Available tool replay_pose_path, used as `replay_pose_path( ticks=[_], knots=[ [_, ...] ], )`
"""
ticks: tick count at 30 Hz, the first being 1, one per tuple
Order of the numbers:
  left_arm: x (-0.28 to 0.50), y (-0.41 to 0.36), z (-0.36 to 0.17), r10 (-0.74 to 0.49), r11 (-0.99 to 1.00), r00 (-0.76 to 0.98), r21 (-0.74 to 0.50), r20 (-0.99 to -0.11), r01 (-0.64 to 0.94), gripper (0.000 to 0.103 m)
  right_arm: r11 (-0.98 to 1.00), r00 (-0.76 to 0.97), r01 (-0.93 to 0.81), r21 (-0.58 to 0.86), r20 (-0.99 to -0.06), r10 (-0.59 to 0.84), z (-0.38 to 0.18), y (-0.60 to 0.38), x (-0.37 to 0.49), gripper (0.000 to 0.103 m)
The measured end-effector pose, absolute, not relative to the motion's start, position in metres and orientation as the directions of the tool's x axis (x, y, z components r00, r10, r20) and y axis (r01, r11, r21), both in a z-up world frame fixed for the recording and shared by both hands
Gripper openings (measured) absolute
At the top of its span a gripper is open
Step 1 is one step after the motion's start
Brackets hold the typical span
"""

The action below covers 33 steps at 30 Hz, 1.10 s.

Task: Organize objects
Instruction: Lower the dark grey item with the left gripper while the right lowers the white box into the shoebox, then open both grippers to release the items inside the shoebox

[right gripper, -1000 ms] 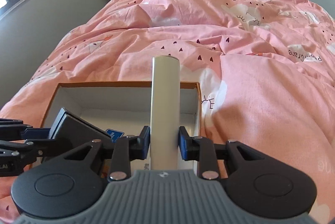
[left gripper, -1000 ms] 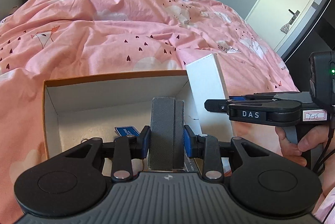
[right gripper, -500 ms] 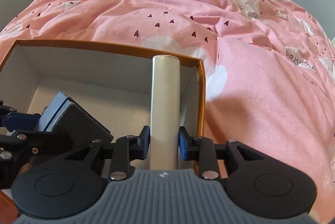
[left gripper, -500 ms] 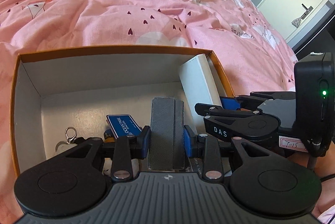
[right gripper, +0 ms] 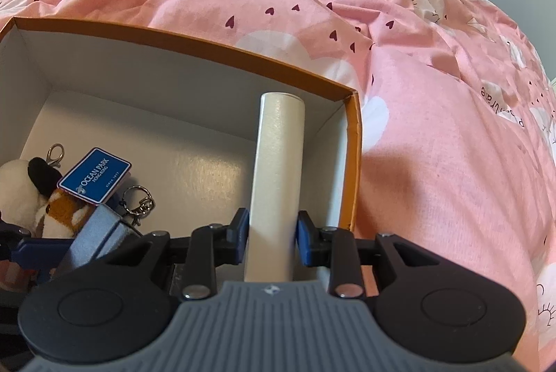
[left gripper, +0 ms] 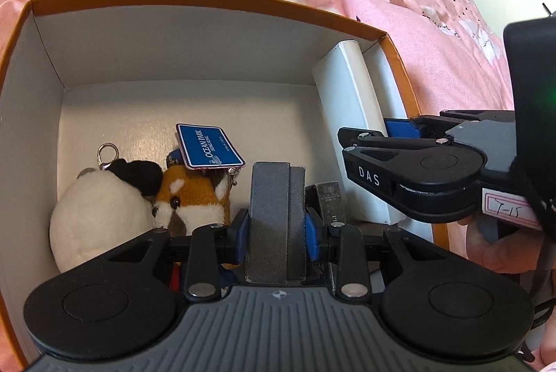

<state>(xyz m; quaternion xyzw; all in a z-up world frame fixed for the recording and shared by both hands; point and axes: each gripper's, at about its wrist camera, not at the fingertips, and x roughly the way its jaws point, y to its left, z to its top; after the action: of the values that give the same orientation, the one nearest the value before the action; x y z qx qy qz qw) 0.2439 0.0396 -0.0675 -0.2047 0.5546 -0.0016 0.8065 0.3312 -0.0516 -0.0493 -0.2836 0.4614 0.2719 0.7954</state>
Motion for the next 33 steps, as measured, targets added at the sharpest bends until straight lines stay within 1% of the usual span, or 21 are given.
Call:
replay_pose_path(
  ticks=[9,17,18,20,23,33],
  knots=[
    [0.244,0.039,-0.072,-0.245,0.901,0.379,-0.354,-0.892,-0.251,0.037,0.645,0.423,-0.724,-0.246,-0.896,0.132,-0.053,-0.048,0.330,0.031],
    [0.243,0.035,-0.079,-0.248,0.902,0.371,-0.353,-0.895,-0.250,0.037,0.659,0.414,-0.725,-0.200,-0.891,0.185,-0.041,-0.058,0.330,0.031],
    [0.243,0.034,-0.079,-0.254,0.901,0.369,-0.357,-0.894,-0.245,0.037,0.663,0.413,-0.724,-0.190,-0.889,0.196,-0.039,-0.060,0.329,0.032],
    [0.243,0.035,-0.081,-0.287,0.888,0.367,-0.389,-0.885,-0.243,0.041,0.669,0.413,-0.722,-0.177,-0.886,0.212,-0.034,-0.064,0.327,0.032],
    [0.246,0.038,-0.085,-0.371,0.851,0.356,-0.467,-0.858,-0.241,0.044,0.671,0.430,-0.719,-0.180,-0.874,0.227,-0.029,-0.068,0.324,0.033],
    [0.242,0.047,-0.096,-0.422,0.801,0.351,-0.525,-0.836,-0.287,0.047,0.669,0.444,-0.728,-0.152,-0.847,0.290,-0.014,-0.082,0.313,0.033]
  ],
)
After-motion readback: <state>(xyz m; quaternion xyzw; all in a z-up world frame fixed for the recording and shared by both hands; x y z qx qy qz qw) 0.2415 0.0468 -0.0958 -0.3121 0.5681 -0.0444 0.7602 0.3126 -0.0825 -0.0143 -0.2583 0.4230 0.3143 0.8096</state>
